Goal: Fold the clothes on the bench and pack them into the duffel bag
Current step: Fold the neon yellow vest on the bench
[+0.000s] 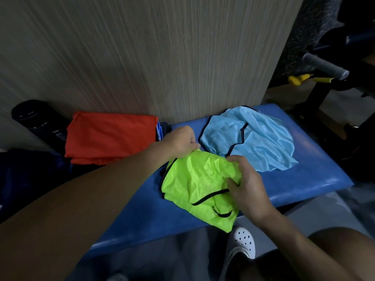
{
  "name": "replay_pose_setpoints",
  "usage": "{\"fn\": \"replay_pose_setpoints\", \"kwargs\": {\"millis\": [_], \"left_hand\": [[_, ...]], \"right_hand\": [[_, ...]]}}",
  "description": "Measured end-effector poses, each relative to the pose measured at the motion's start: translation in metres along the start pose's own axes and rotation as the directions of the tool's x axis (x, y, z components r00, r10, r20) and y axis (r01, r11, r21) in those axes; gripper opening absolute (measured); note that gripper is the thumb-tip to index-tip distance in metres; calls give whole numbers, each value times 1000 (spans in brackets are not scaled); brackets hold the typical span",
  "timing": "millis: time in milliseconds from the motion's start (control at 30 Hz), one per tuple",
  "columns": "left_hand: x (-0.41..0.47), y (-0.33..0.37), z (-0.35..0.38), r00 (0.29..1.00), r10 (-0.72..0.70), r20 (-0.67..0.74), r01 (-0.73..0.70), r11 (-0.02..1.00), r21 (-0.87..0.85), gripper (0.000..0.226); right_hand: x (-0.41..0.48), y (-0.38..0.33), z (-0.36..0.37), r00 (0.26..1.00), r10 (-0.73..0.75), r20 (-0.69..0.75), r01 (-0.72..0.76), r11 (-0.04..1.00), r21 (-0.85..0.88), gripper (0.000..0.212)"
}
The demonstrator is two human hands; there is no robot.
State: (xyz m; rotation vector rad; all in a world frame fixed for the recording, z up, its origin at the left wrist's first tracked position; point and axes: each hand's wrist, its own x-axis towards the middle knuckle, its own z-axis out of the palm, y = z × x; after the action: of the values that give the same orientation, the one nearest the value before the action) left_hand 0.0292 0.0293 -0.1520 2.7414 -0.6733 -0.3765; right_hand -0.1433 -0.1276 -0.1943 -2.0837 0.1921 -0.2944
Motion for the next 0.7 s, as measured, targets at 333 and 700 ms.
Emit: {"fn": "replay_pose_setpoints", "kwargs": {"millis": [333,700], "left_hand": [[-12,-20,17,933,-291,-213,243,943,-226,42],[-87,-27,53,916,396,-55,-373,896,243,65]], "right_hand": [[1,7,-6,982,175,-67,-161,972,172,44],[-10,9,-5,962,273,-11,-271,958,92,78]]}}
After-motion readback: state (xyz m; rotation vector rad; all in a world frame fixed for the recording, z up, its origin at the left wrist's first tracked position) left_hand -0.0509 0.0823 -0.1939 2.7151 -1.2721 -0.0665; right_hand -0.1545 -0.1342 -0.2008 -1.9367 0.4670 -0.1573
